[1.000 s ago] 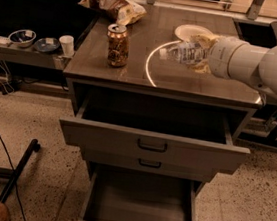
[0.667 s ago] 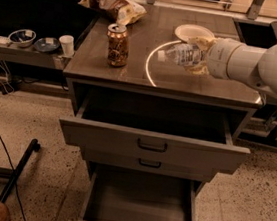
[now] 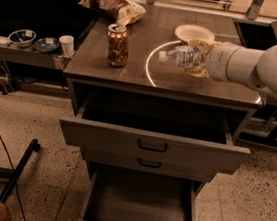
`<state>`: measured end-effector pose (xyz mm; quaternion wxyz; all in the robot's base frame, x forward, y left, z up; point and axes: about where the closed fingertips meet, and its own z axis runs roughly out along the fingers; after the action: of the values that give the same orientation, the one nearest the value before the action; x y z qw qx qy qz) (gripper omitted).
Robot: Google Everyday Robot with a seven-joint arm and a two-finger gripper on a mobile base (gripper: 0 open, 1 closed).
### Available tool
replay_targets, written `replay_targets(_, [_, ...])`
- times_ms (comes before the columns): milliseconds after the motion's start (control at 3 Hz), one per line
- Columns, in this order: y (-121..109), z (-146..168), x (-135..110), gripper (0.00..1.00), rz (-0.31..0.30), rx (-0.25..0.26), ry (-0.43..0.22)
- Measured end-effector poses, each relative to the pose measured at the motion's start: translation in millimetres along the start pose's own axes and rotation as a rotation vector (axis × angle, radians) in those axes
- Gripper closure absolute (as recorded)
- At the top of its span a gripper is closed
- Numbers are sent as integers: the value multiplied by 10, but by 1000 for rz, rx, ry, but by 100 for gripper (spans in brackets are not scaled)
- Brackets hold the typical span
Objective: Pick blue plastic bottle from bottom drawer and place on counter
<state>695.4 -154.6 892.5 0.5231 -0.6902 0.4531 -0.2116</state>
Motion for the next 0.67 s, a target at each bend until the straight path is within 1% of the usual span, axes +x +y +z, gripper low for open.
replay_targets(333, [0, 0, 0, 7, 0, 0, 0])
replay_targets(667, [0, 1, -1, 0, 0, 0, 0])
